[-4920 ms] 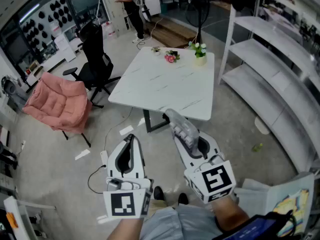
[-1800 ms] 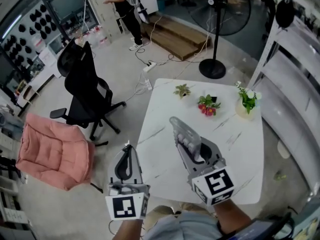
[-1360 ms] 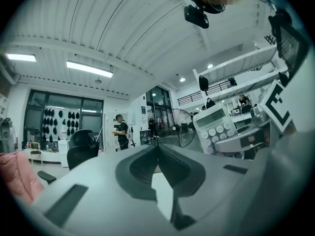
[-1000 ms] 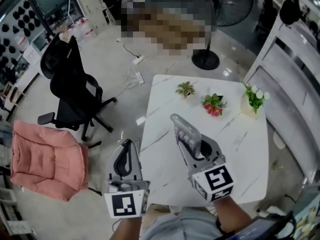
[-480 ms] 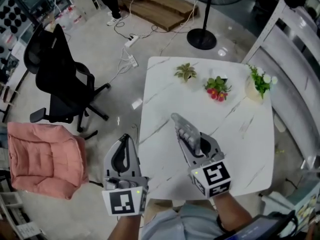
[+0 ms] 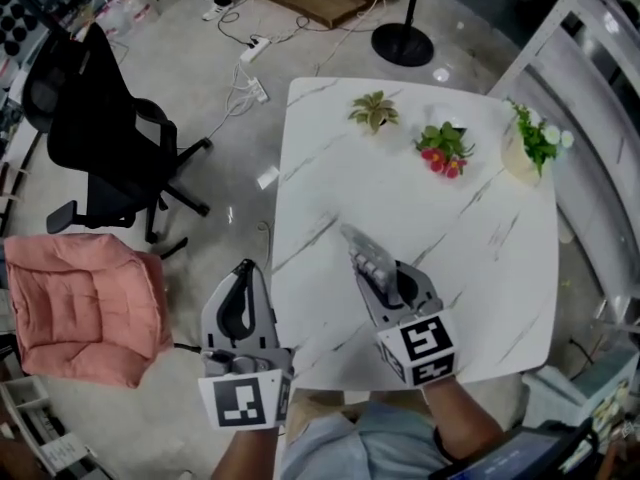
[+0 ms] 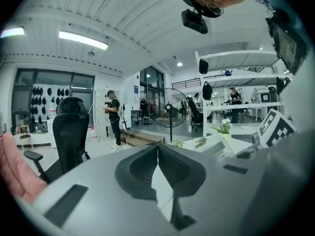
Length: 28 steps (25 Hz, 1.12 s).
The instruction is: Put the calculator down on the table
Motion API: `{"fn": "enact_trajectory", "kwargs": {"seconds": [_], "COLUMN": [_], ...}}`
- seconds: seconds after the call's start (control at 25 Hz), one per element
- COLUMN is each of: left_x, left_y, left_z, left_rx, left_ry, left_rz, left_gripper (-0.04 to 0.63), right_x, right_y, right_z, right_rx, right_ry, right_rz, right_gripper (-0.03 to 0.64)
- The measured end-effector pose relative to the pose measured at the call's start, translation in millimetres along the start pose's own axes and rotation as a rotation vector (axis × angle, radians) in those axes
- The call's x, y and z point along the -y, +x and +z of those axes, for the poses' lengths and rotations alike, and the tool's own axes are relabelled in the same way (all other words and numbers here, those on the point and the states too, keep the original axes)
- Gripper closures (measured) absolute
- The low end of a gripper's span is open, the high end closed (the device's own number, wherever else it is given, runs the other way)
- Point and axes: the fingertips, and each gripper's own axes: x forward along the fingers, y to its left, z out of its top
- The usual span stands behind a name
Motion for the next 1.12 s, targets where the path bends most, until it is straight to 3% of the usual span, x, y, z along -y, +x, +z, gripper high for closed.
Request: {"fn": "enact_trajectory", "kwargs": {"seconds": [0.16, 0.4, 1.12], "left_x": [1, -2, -9], "left_y": [-2, 4, 12], "left_z": [-21, -29, -46], "left_rx": [-0.051, -0.057, -0.099], "left_ry": [-0.019, -0.021, -0.039], "left_rz": [-0.007, -0.003, -0.001], "left_gripper": [0.588, 0.588, 0.586], "right_x": [-2, -1, 3], "right_y": [5, 13, 30], "right_z": [-17, -33, -26], "right_rx": [-0.044, -0.085, -0.099], "right_ry": [0.008, 0.015, 0.031], "right_rz": [0.004, 0.002, -0.003], "right_gripper": [0.469, 0.468, 0.463]}}
